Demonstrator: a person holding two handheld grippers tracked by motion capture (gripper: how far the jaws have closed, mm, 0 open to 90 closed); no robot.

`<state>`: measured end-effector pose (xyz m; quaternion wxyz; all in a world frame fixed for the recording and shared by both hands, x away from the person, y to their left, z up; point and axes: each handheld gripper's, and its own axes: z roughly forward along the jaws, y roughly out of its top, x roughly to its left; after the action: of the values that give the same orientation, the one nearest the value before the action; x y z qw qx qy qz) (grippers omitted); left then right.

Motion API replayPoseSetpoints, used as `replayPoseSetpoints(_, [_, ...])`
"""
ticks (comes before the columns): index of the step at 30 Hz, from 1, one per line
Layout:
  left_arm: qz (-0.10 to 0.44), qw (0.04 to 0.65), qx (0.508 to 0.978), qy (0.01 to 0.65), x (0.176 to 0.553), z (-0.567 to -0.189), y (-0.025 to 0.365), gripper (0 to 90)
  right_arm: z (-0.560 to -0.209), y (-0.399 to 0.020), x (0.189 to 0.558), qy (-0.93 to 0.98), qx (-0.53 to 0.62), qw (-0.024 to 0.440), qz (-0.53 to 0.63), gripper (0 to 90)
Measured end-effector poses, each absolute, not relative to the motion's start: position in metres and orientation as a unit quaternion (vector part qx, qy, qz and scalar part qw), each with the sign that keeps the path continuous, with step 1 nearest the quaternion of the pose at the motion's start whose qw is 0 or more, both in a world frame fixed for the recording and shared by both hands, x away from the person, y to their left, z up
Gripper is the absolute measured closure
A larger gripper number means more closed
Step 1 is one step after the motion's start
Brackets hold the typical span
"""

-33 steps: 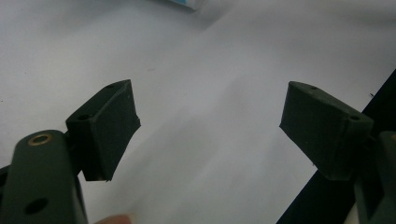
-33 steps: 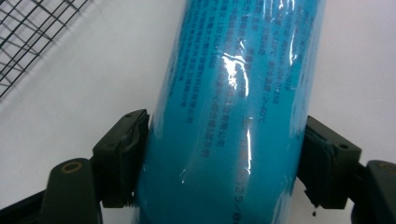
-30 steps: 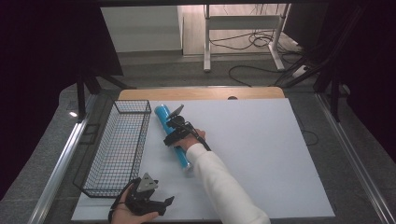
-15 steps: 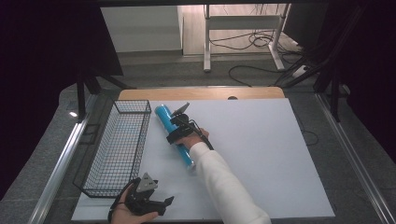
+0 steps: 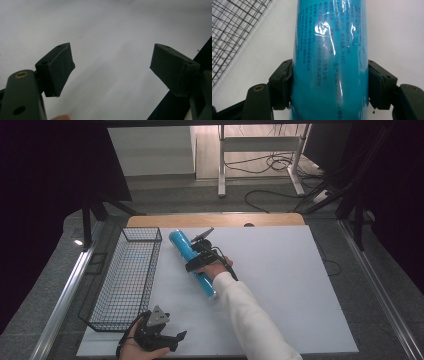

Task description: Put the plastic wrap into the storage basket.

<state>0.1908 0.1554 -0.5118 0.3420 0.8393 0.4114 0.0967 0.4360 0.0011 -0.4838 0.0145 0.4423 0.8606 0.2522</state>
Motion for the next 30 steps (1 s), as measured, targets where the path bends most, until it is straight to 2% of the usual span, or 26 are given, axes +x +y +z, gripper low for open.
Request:
replayPoseSetpoints(12, [0.096, 0.341, 0.84, 0.411, 0.191, -0.512, 0.152, 18.6, -0.449, -0.055, 0.408, 0.841, 0.433, -0.013, 0.325, 32.4])
replayPoseSetpoints(30, [0.084, 0.347, 0.837, 0.415, 0.194, -0.514, 0.146, 18.5, -0.443, -0.136, 0.357, 0.819, 0.431, -0.011, 0.378, 32.4])
